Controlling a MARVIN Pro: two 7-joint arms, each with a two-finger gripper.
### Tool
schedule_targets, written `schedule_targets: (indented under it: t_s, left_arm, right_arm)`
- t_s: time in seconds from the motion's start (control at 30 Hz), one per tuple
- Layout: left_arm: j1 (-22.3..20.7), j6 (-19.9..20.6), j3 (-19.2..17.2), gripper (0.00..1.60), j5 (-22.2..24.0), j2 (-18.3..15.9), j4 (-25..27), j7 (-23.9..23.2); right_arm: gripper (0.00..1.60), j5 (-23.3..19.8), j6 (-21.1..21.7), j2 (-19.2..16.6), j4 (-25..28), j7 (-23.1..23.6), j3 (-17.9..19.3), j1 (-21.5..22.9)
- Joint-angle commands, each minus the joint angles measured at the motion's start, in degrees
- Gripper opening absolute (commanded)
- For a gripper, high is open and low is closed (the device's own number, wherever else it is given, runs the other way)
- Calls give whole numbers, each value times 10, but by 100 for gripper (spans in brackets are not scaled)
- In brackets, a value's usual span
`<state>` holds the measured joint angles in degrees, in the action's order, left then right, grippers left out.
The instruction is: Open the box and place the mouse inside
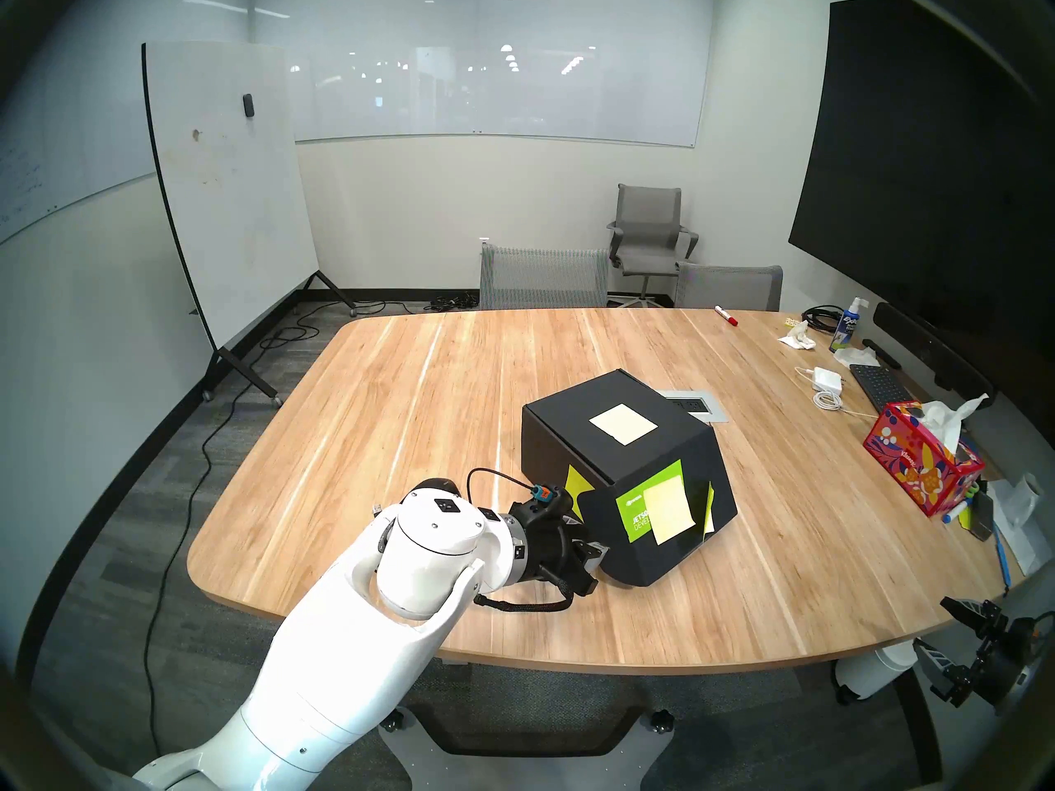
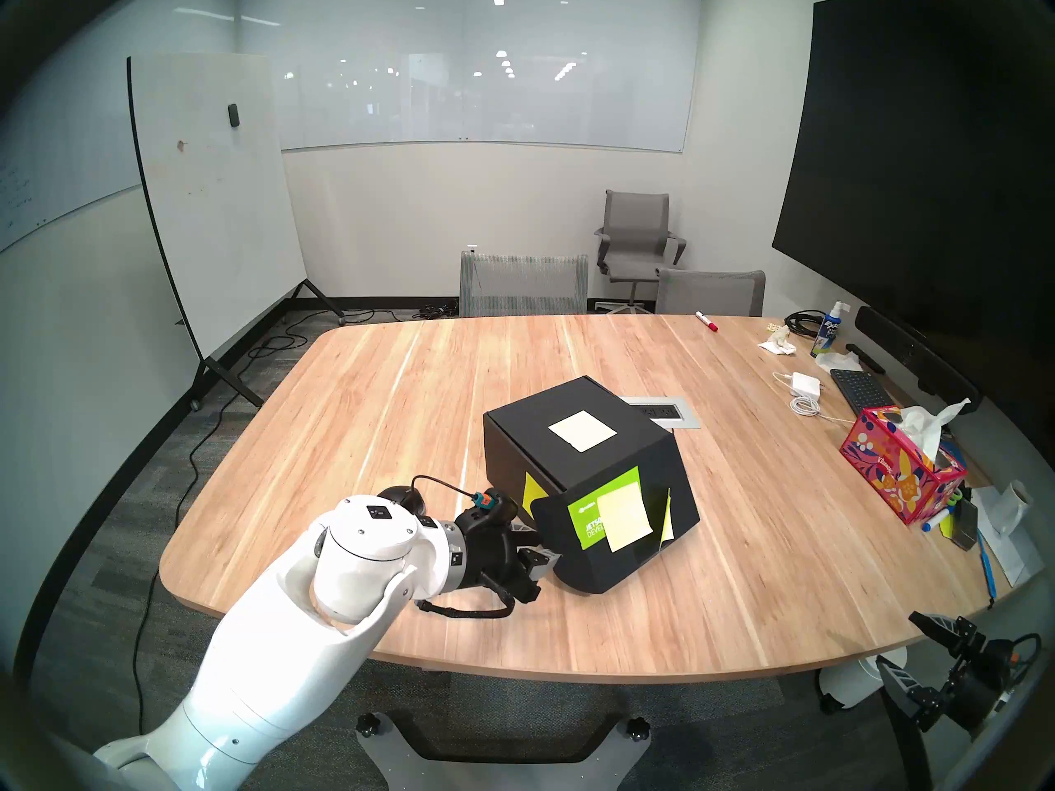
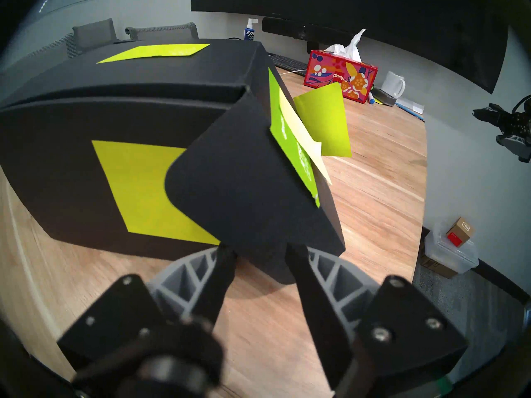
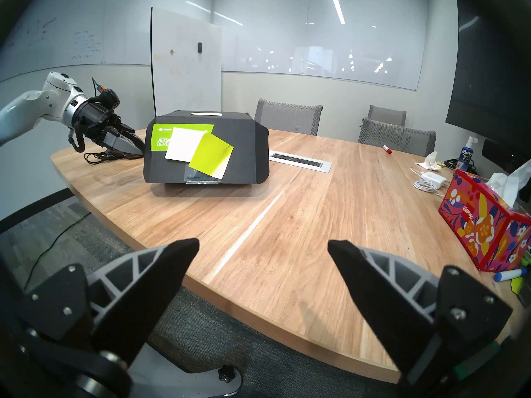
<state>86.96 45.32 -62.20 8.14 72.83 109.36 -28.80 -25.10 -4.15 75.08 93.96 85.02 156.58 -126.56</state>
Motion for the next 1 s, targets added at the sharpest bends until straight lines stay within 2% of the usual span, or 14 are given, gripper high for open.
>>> schedule_targets:
  t_s: [0.0,0.07,0.2,0.5,0.87,0.97]
  left_arm:
    - [0,10,-3,102,4,3,17,-1]
    - [0,11,-3,104,4,4,17,-1]
    - [-1,14,-3,126,3,6,16,-1]
    - [-7,10,1,153,-1,20,0,8]
    - [-11,3,12,160,1,32,-16,28]
    - [-13,3,13,153,3,33,-18,31]
  right_arm:
    - [160,-5,0,-1,4,0,4,-1]
    - [160,-5,0,-1,4,0,4,-1]
    - [160,-5,0,-1,4,0,4,-1]
    - [160,-4,0,-1,4,0,4,-1]
    - [160,-4,0,-1,4,0,4,-1]
    - [160,-4,0,-1,4,0,4,-1]
